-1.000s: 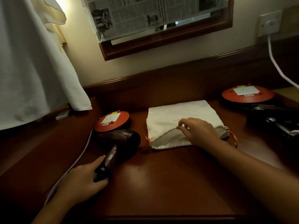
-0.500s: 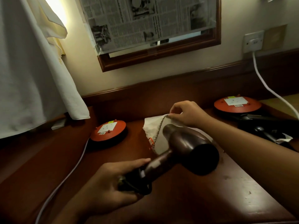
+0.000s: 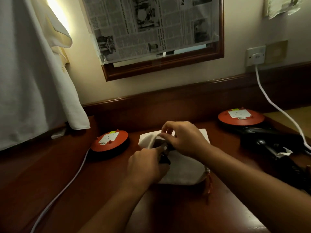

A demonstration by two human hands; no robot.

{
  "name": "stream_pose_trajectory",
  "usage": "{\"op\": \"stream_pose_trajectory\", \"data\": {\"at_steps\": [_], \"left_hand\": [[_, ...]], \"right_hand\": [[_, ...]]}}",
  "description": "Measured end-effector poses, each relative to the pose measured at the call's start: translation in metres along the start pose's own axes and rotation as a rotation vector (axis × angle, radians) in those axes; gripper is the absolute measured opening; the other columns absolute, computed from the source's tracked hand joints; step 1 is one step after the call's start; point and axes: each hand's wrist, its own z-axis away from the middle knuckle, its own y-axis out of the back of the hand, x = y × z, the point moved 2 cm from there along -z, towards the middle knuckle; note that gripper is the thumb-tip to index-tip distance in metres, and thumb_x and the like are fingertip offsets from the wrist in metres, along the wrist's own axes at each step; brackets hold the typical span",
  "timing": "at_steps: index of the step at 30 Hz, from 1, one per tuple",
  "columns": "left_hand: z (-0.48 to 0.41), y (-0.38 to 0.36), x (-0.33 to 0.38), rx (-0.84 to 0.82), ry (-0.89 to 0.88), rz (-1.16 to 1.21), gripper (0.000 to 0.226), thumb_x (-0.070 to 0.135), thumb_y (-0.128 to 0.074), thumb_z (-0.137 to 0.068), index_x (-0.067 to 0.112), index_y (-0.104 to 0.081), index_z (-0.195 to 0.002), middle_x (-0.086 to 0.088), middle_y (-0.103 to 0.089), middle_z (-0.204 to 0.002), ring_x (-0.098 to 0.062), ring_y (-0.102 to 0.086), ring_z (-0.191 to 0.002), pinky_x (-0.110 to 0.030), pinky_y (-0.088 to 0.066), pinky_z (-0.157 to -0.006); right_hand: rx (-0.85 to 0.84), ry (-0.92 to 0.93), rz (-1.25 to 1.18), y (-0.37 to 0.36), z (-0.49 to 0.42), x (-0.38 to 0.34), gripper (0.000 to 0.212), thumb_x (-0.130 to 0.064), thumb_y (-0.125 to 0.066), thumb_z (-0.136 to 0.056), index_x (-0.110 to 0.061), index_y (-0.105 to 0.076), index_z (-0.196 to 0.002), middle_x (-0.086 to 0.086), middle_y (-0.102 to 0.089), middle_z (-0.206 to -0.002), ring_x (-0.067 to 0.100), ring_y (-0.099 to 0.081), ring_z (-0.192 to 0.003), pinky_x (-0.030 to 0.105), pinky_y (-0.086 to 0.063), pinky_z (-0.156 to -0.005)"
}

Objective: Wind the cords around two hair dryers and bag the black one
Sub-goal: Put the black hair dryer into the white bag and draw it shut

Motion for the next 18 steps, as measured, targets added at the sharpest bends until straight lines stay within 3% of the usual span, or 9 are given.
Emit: {"op": "stream_pose_trajectory", "data": {"at_steps": [6,8,10,12,14,16,18], "left_hand": [[-0.021,-0.024,0.018,0.158,0.093,0.031,0.029,0.039,-0.056,-0.094,0.019,-0.071,-0.109,-0.004,-0.075,-0.104,-0.027,-0.070,-0.099,-0.027,-0.042,-0.067],[-0.027,-0.029,0.022,0.157,0.106,0.010,0.031,0.040,-0.058,-0.093,0.019,-0.072,-0.111,-0.004,-0.075,-0.107,-0.028,-0.069,-0.103,-0.031,-0.048,-0.073],[-0.032,-0.032,0.024,0.103,0.128,-0.029,0.032,0.041,-0.058,-0.092,0.019,-0.069,-0.112,-0.005,-0.073,-0.110,-0.030,-0.065,-0.109,-0.035,-0.051,-0.084],[-0.036,-0.036,0.023,0.083,0.133,-0.035,0.029,0.040,-0.057,-0.090,0.019,-0.067,-0.107,-0.005,-0.072,-0.108,-0.031,-0.064,-0.107,-0.037,-0.051,-0.084],[-0.038,-0.039,0.018,0.095,0.138,-0.033,0.025,0.038,-0.057,-0.087,0.021,-0.066,-0.102,-0.002,-0.071,-0.106,-0.029,-0.064,-0.104,-0.036,-0.050,-0.080],[-0.043,-0.042,0.013,0.099,0.146,-0.050,0.022,0.036,-0.056,-0.086,0.021,-0.065,-0.100,-0.001,-0.070,-0.107,-0.028,-0.065,-0.103,-0.035,-0.051,-0.079],[-0.048,-0.045,0.009,0.091,0.159,-0.069,0.020,0.030,-0.054,-0.086,0.021,-0.064,-0.100,-0.001,-0.070,-0.108,-0.028,-0.065,-0.101,-0.036,-0.051,-0.080]], "right_hand": [[0.051,0.069,-0.088,-0.013,0.032,-0.010,0.011,-0.039,-0.059,-0.094,-0.029,-0.065,-0.094,-0.015,-0.065,-0.086,0.003,-0.052,-0.072,0.026,-0.045,-0.063],[0.149,0.000,-0.137,-0.017,0.039,0.008,0.013,-0.033,-0.055,-0.097,-0.026,-0.066,-0.099,-0.011,-0.067,-0.093,0.006,-0.057,-0.080,0.026,-0.048,-0.068],[0.207,-0.190,-0.158,-0.021,0.039,0.038,0.022,-0.026,-0.049,-0.101,-0.019,-0.066,-0.112,-0.004,-0.068,-0.111,0.013,-0.061,-0.102,0.028,-0.049,-0.085],[0.007,-0.403,-0.139,-0.032,0.042,0.070,0.039,-0.029,-0.041,-0.104,-0.012,-0.052,-0.137,0.005,-0.055,-0.140,0.020,-0.048,-0.131,0.030,-0.037,-0.104],[-0.311,-0.478,-0.097,-0.047,0.054,0.091,0.058,-0.039,-0.035,-0.105,-0.010,-0.024,-0.154,0.007,-0.024,-0.161,0.019,-0.020,-0.149,0.029,-0.017,-0.117],[-0.519,-0.440,0.012,-0.062,0.071,0.099,0.069,-0.052,-0.025,-0.103,-0.016,-0.004,-0.158,0.004,-0.002,-0.166,0.014,-0.001,-0.151,0.032,-0.003,-0.122],[-0.585,-0.389,0.146,-0.070,0.084,0.101,0.075,-0.064,-0.014,-0.098,-0.020,0.003,-0.157,0.001,0.005,-0.166,0.015,0.005,-0.151,0.036,0.000,-0.122]]}}
